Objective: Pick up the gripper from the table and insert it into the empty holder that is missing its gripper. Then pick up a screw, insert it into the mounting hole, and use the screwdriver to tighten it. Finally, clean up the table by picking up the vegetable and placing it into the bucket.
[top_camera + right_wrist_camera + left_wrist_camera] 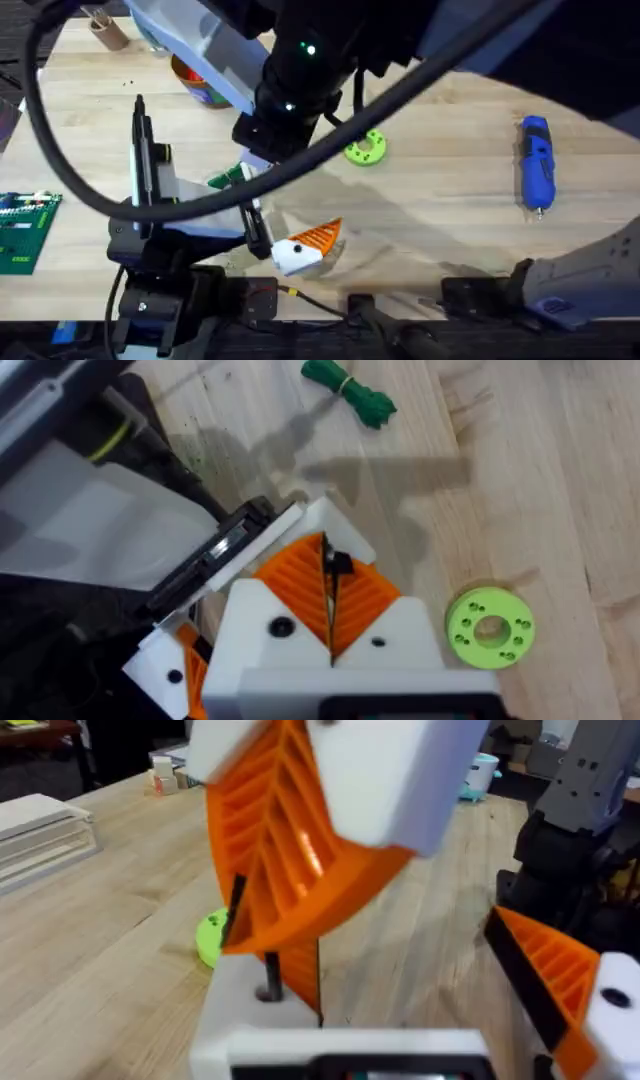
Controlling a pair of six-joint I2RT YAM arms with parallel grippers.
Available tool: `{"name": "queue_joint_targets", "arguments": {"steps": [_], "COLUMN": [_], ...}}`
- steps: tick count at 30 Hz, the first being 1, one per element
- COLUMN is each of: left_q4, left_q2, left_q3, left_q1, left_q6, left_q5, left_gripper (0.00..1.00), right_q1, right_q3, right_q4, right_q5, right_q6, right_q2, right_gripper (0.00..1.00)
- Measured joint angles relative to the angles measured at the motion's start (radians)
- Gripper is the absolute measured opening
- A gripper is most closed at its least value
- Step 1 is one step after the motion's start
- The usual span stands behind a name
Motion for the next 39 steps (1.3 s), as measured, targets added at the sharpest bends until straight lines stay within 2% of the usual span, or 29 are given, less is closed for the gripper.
{"name": "queue_joint_targets", "arguments": {"steps": [19, 39], "left_q4": [0.0, 0.0], "left_q2": [0.0, 0.0], "left_q3": [0.0, 0.0], "left_q1": [0.0, 0.0], "left_q6": [0.0, 0.0], "left_q5": [0.0, 0.0], "left_gripper": [0.993, 0.993], "right_q1": [0.0, 0.0], "right_q3": [0.0, 0.0], "right_q4": [-0.015, -0.015], "right_q5": [0.042, 0.025], "right_q6": [0.0, 0.001], "right_q2": [0.0, 0.0], "right_gripper": [0.009, 0.009]}}
